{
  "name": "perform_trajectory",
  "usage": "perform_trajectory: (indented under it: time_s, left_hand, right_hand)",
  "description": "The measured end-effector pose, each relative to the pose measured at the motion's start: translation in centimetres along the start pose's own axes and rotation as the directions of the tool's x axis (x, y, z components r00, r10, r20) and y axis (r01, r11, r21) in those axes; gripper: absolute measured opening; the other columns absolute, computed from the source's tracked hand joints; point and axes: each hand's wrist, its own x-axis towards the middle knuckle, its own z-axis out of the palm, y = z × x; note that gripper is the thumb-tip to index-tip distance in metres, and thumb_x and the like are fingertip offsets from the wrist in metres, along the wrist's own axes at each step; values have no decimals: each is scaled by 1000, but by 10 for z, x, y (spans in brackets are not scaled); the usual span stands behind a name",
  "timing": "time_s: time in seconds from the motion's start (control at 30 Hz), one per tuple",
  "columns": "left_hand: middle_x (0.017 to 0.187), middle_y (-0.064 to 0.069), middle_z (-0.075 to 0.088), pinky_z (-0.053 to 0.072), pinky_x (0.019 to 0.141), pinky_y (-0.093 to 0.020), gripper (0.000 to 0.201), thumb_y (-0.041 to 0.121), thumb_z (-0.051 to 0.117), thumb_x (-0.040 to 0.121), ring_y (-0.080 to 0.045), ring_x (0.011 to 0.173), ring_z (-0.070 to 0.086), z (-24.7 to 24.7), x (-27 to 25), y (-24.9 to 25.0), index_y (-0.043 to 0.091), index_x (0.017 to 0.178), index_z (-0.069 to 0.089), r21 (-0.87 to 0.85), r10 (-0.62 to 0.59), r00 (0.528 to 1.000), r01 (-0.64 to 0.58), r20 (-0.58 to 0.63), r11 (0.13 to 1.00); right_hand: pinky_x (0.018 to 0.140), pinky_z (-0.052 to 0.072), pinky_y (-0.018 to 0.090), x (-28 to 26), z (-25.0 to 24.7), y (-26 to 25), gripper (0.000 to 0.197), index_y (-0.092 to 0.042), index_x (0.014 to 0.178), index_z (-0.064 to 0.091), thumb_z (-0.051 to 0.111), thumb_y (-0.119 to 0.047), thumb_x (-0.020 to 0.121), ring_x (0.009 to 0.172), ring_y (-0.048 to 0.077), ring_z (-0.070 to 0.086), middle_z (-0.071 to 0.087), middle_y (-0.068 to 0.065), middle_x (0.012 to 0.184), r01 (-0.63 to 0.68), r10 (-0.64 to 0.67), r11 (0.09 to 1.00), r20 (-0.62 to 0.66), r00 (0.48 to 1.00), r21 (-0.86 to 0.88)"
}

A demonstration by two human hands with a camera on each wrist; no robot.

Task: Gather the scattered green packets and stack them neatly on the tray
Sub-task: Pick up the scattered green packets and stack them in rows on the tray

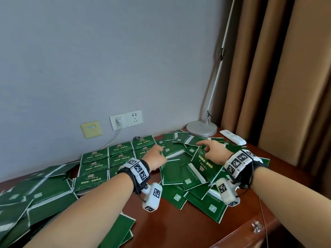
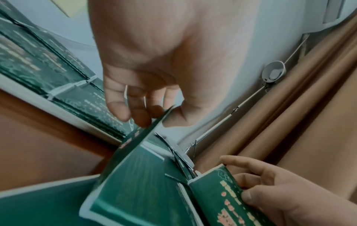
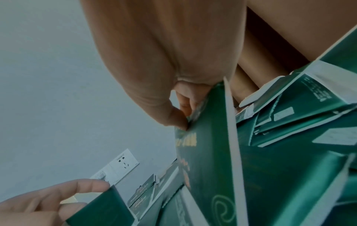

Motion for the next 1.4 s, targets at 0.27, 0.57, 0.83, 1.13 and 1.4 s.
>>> perform_trajectory:
  time_s: [0.27, 0.57, 0.83, 1.13, 1.4]
  left_hand:
    - [87, -6, 58, 48, 65, -32, 59, 31, 60, 93, -19, 74, 53, 33, 1, 7, 21, 143, 29, -37, 15, 981, -8, 195, 999]
    - [101, 0, 55, 47, 71, -26, 50, 31, 68, 89, -16, 85, 56, 40, 0, 0, 9, 129, 48, 284, -39, 993, 5, 114, 959]
    - [139, -7, 52, 51, 93, -34, 94, 55, 70, 81, -24, 116, 58, 47, 5, -14, 10, 151, 25, 398, -146, 985, 98, 91, 912]
    - [132, -7, 56, 54, 87, -34, 99, 56, 72, 79, -24, 108, 61, 48, 5, -13, 10, 150, 21, 380, -168, 981, 120, 94, 917]
    - [140, -9, 51, 52, 94, -36, 103, 52, 74, 80, -25, 115, 59, 47, -1, -12, 9, 153, 15, 364, -172, 981, 129, 88, 923]
  right_hand:
    - [75, 59, 31, -8, 0, 32, 53, -27, 127, 60, 58, -2, 80, 79, 14, 65, 63, -2, 100, -148, 150, 988, 32, 988, -37]
    - [91, 47, 26, -7, -1, 47, 70, -27, 143, 43, 73, -21, 80, 106, 15, 57, 57, 0, 124, -101, 110, 991, 111, 988, -88]
    - [110, 38, 37, 2, 15, 37, 90, -32, 148, 34, 83, -34, 72, 133, 19, 43, 41, -4, 150, -18, 62, 978, 210, 976, -206]
    - [103, 45, 36, 2, 17, 37, 89, -33, 142, 44, 88, -38, 64, 122, 22, 51, 45, 3, 139, -27, 66, 972, 159, 985, -234]
    - [93, 49, 29, -3, 10, 31, 67, -21, 131, 55, 85, -29, 71, 109, 18, 56, 53, 4, 127, -67, 75, 970, 23, 997, -234]
